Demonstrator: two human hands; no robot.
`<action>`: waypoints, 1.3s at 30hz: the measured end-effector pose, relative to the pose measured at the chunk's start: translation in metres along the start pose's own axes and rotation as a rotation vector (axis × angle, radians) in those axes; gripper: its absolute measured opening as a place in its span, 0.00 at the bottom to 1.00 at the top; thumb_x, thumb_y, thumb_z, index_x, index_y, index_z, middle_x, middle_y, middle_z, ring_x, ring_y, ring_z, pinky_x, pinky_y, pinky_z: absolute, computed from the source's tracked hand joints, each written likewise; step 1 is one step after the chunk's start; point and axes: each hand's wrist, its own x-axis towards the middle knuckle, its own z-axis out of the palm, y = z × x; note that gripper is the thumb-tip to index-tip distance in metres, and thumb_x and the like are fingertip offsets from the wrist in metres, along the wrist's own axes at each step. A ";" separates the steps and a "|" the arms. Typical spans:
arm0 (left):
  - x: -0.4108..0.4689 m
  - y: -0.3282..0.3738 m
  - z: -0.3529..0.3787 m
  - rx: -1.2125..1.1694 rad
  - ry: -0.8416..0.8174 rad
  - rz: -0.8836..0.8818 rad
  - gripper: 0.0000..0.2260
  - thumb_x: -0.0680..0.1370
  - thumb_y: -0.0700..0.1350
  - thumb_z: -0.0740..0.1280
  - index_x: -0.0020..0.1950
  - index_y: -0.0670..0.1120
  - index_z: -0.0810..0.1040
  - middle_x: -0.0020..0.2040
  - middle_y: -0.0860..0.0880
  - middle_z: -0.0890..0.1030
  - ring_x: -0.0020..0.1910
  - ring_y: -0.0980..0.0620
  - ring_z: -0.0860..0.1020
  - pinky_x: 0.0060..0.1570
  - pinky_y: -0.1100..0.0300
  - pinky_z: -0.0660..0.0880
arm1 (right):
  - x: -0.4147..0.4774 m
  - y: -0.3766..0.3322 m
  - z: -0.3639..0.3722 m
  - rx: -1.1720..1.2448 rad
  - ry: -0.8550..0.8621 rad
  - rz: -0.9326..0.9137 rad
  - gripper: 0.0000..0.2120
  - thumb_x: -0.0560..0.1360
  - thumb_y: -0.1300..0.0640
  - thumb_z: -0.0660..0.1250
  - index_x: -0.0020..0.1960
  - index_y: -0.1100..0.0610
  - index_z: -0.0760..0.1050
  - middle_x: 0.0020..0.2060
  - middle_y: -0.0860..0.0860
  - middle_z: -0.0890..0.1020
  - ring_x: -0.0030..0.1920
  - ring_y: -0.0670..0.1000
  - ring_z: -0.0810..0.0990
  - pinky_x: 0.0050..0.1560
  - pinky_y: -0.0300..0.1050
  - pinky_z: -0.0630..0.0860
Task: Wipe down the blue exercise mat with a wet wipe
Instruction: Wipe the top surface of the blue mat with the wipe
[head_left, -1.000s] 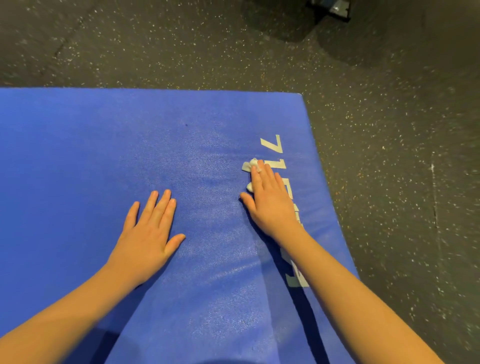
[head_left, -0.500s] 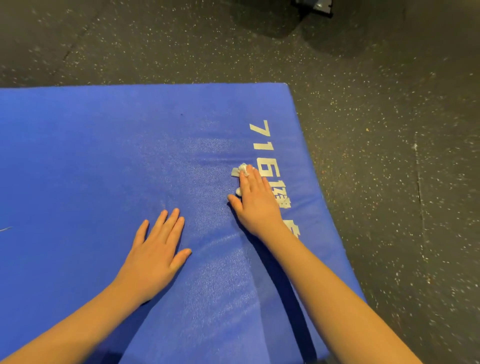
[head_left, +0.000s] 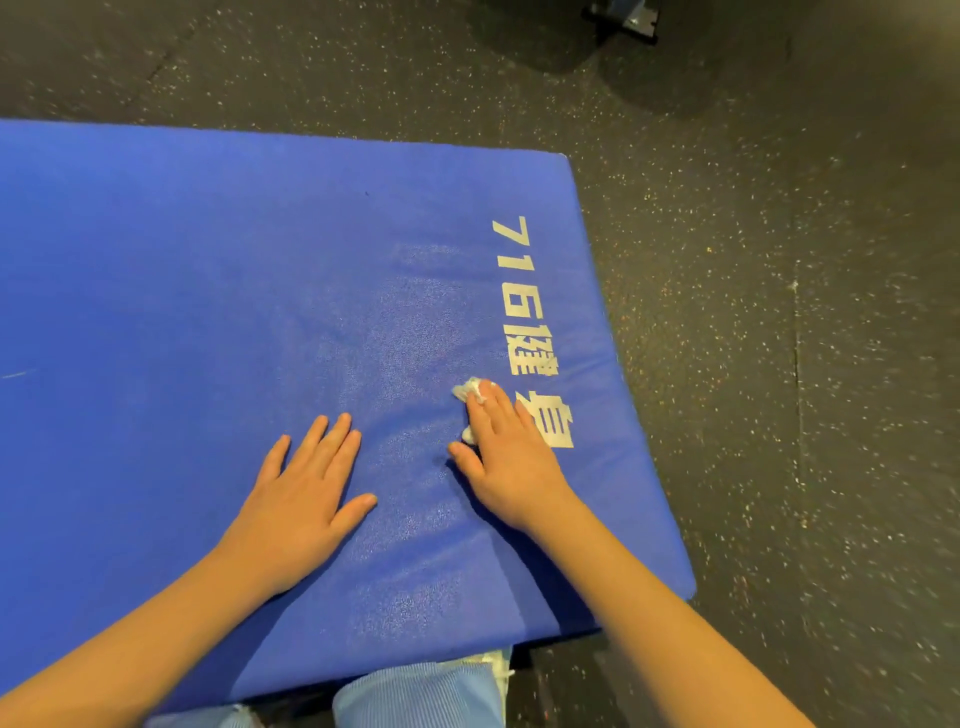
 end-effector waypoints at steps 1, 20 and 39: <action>-0.004 0.003 0.000 -0.006 0.003 -0.009 0.49 0.67 0.73 0.23 0.78 0.46 0.49 0.76 0.53 0.42 0.75 0.52 0.39 0.74 0.51 0.40 | -0.022 -0.008 0.003 0.044 -0.022 -0.087 0.36 0.76 0.37 0.44 0.79 0.56 0.50 0.78 0.50 0.52 0.78 0.49 0.46 0.76 0.47 0.41; -0.032 0.027 0.000 0.021 -0.080 -0.066 0.44 0.66 0.67 0.28 0.79 0.48 0.41 0.73 0.56 0.33 0.71 0.59 0.33 0.74 0.51 0.37 | -0.100 0.008 0.006 -0.074 -0.123 -0.333 0.37 0.79 0.38 0.32 0.78 0.59 0.55 0.77 0.53 0.56 0.77 0.52 0.52 0.76 0.49 0.44; -0.034 0.028 0.004 0.023 -0.025 -0.077 0.43 0.68 0.67 0.29 0.78 0.47 0.44 0.74 0.56 0.37 0.73 0.58 0.37 0.74 0.50 0.39 | -0.163 0.016 0.014 -0.033 -0.107 -0.353 0.30 0.82 0.45 0.37 0.77 0.57 0.58 0.77 0.50 0.59 0.77 0.49 0.54 0.76 0.44 0.45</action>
